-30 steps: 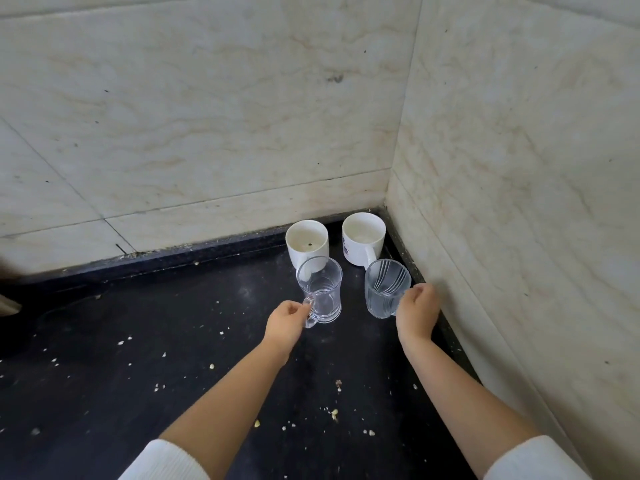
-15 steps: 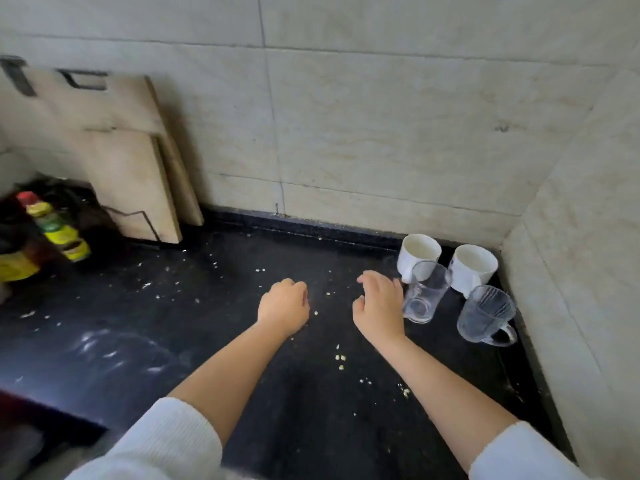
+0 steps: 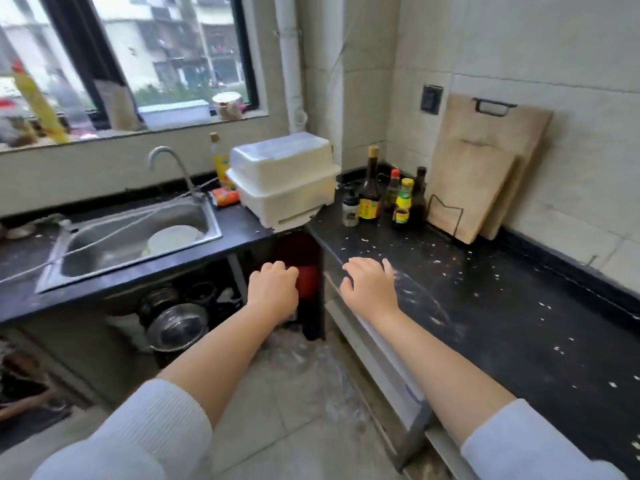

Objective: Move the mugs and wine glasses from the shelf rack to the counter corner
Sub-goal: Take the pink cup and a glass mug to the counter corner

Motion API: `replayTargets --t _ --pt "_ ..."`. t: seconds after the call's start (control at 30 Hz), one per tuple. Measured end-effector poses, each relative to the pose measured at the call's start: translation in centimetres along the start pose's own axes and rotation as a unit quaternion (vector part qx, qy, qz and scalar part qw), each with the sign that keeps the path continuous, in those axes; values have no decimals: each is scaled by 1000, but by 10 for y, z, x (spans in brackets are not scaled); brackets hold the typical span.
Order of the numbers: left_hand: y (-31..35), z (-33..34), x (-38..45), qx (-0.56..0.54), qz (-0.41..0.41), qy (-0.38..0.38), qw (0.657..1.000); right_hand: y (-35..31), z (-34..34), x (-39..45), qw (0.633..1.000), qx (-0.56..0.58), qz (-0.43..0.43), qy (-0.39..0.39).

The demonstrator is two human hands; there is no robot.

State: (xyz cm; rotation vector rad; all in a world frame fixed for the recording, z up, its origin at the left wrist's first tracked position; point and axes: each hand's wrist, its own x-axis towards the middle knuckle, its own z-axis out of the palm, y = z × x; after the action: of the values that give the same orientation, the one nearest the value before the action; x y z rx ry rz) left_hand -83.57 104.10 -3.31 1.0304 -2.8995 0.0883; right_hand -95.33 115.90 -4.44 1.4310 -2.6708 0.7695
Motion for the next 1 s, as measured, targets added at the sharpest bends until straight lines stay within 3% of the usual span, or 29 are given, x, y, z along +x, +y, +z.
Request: replayTargets --t 0.17,0.43,0.7,1.0 --pt "-132 -30 -50 18 -152 25 988 -135 43 34 990 19 -134 -38" --pt "-292 -67 -127 51 -360 36 931 -340 91 60 937 53 -341 -60" --pt "-412 -92 -130 61 -483 54 872 -475 129 124 902 82 -413 -92" --pt "-518 -101 -122 54 -549 34 833 -582 191 181 876 112 -453 -121"
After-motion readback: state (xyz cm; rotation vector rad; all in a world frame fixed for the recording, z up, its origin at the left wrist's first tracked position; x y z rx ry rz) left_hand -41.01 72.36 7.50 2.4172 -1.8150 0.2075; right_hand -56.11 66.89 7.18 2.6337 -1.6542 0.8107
